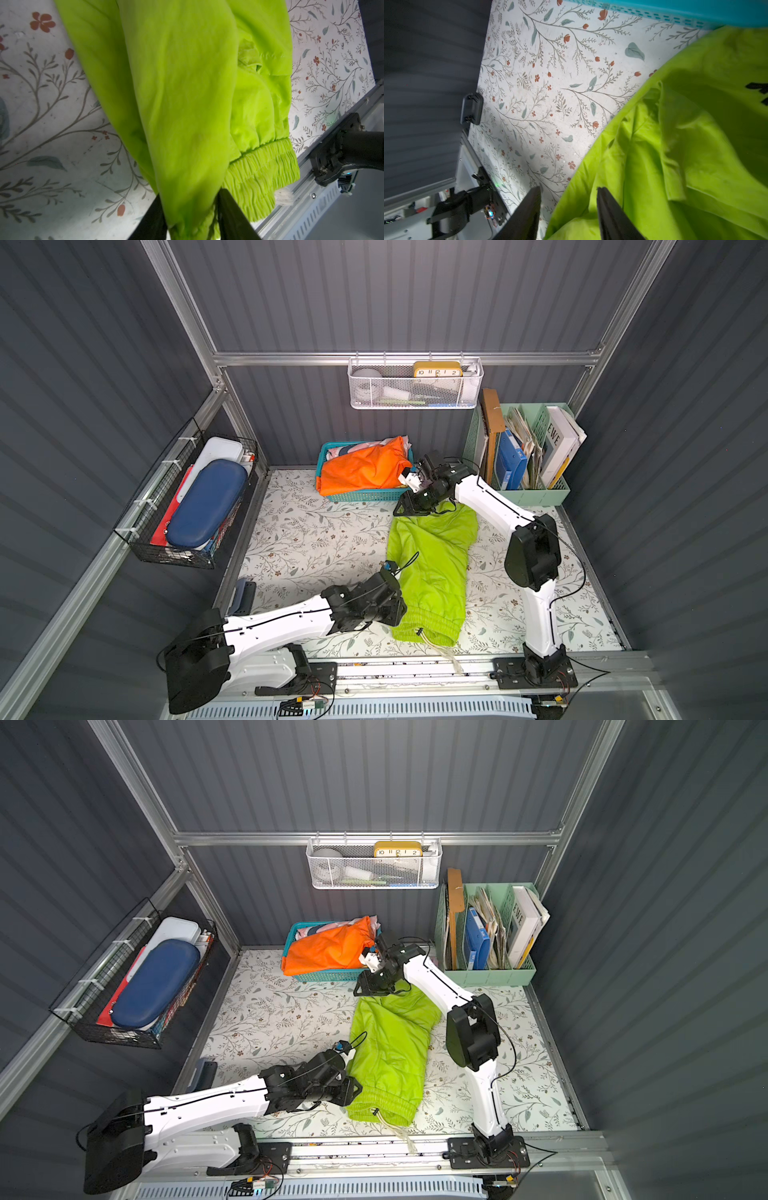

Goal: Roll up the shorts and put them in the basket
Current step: Fold the shorts at the center of the board.

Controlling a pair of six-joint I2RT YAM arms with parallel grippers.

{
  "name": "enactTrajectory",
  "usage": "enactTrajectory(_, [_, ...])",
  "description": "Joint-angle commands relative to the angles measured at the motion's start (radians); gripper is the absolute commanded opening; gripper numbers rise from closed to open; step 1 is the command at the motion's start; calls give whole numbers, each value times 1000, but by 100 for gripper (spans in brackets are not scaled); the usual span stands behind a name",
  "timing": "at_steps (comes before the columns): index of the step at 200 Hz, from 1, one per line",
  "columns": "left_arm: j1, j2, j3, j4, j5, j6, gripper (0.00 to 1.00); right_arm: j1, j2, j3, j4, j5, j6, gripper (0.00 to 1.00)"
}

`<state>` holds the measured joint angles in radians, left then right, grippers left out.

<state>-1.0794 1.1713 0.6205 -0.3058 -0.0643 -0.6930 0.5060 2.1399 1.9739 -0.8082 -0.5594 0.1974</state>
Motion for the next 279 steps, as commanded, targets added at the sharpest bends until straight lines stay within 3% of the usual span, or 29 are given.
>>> enactTrajectory(1, [1,-55,-29,-76,-3,-53,49,3,19,42,6,15,2,61])
enactTrajectory(33, [1,-127,-9,-117,-53,-77,82,-14,-56,-18,43,81,22,64])
enactTrajectory(54, [3,-144,59,-136,-115,1,89,-20,-126,-114,78,138,17,62])
enactTrajectory(70, [3,-115,127,-137,-151,77,93,-29,-169,-184,82,151,25,47])
enactTrajectory(81, [6,-78,173,-124,-160,132,93,-36,-200,-243,95,150,39,32])
enactTrajectory(91, [7,-34,213,-101,-155,183,87,-42,-226,-298,120,152,58,18])
enactTrajectory(105, [18,28,256,-53,-129,243,67,-50,-256,-373,158,149,87,0])
enactTrajectory(128, [63,117,302,43,-49,316,24,-77,-276,-449,186,133,136,0])
enactTrajectory(148, [103,176,320,114,-7,358,3,-99,-279,-493,221,124,172,0])
enactTrajectory(218, [179,338,312,221,125,394,0,-124,-141,-452,224,106,248,0])
enactTrajectory(279, [185,301,162,163,113,280,0,-126,-35,-387,236,117,292,0])
